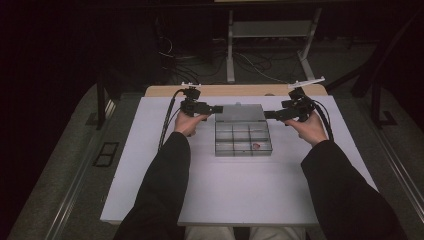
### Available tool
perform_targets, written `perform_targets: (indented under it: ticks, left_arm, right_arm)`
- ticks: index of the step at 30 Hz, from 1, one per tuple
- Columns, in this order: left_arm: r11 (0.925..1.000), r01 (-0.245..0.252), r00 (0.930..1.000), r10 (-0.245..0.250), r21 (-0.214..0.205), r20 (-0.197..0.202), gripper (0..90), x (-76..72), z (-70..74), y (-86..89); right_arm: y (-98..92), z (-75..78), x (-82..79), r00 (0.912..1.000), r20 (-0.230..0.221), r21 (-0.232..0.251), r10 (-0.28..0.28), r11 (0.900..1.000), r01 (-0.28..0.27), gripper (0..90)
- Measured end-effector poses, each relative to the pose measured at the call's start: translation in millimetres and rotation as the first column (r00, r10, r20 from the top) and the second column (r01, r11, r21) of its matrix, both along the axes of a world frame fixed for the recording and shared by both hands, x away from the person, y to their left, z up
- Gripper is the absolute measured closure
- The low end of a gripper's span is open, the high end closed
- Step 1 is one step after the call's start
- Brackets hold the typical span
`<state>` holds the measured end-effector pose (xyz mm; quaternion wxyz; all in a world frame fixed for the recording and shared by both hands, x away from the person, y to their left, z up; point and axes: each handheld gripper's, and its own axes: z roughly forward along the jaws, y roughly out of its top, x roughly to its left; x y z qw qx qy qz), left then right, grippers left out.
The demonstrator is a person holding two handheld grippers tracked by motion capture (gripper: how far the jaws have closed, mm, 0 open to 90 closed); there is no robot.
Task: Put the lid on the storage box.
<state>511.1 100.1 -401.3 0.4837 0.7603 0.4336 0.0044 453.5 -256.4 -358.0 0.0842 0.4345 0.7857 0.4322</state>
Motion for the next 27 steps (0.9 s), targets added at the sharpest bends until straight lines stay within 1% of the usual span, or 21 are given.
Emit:
perform_targets:
  ticks: [1,3,5,8,10,11,15,19,24,26,27]
  left_arm:
    - [1.0,-0.004,1.0,0.004,-0.007,-0.007,5.0,0.6,-1.8,-0.5]
    - [1.0,0.002,0.9998,-0.002,-0.001,-0.022,6.0,2.2,-5.5,-0.8]
    - [1.0,-0.005,0.9993,0.005,-0.006,-0.036,6.7,3.6,-9.3,-1.8]
    - [0.9999,-0.009,0.9984,0.009,-0.008,-0.056,9.2,5.8,-14.4,-2.3]
    - [0.9997,-0.015,0.9977,0.014,-0.019,-0.067,11.2,6.9,-17.3,-3.1]
    - [0.9998,-0.014,0.9973,0.013,-0.016,-0.072,12.1,7.7,-19.4,-3.4]
    - [0.9994,-0.023,0.9952,0.021,-0.025,-0.095,14.0,9.8,-25.0,-5.2]
    - [0.9991,-0.035,0.9914,0.031,-0.026,-0.127,15.6,12.5,-31.9,-5.6]
    - [0.9985,-0.045,0.9879,0.039,-0.032,-0.15,21.4,15.4,-39.6,-6.6]
    - [0.9977,-0.052,0.9867,0.045,-0.043,-0.157,24.4,16.3,-42.6,-7.5]
    - [0.9978,-0.047,0.9869,0.039,-0.047,-0.157,25.6,16.8,-43.7,-7.5]
  right_arm:
    - [0.0,-0.9,1.0,1.0,0.002,0.0,-0.003,1.0,0.003,0.3]
    - [-0.1,-3.2,3.6,1.0,0.0,0.004,-0.01,0.9999,0.01,0.3]
    - [-0.3,-4.7,5.4,0.9998,0.0,0.009,-0.019,0.9998,0.019,0.3]
    - [-0.6,-6.5,8.1,0.9995,-0.005,0.016,-0.03,0.9994,0.03,0.3]
    - [-0.6,-7.7,10.0,0.9994,-0.002,0.014,-0.035,0.9993,0.035,0.3]
    - [-0.7,-8.2,11.0,0.9992,-0.003,0.017,-0.039,0.9991,0.039,0.3]
    - [0.6,-9.5,13.9,0.9991,0.0,0.021,-0.043,0.9988,0.043,0.3]
    - [2.7,-9.7,16.0,0.999,0.005,0.019,-0.044,0.9988,0.044,0.3]
    - [6.5,-8.8,19.6,0.9989,0.009,0.019,-0.047,0.9987,0.047,0.3]
    - [8.3,-8.9,20.9,0.9989,0.008,0.017,-0.046,0.9988,0.046,0.3]
    - [9.1,-9.3,21.7,0.9989,0.012,0.016,-0.045,0.9989,0.045,0.3]
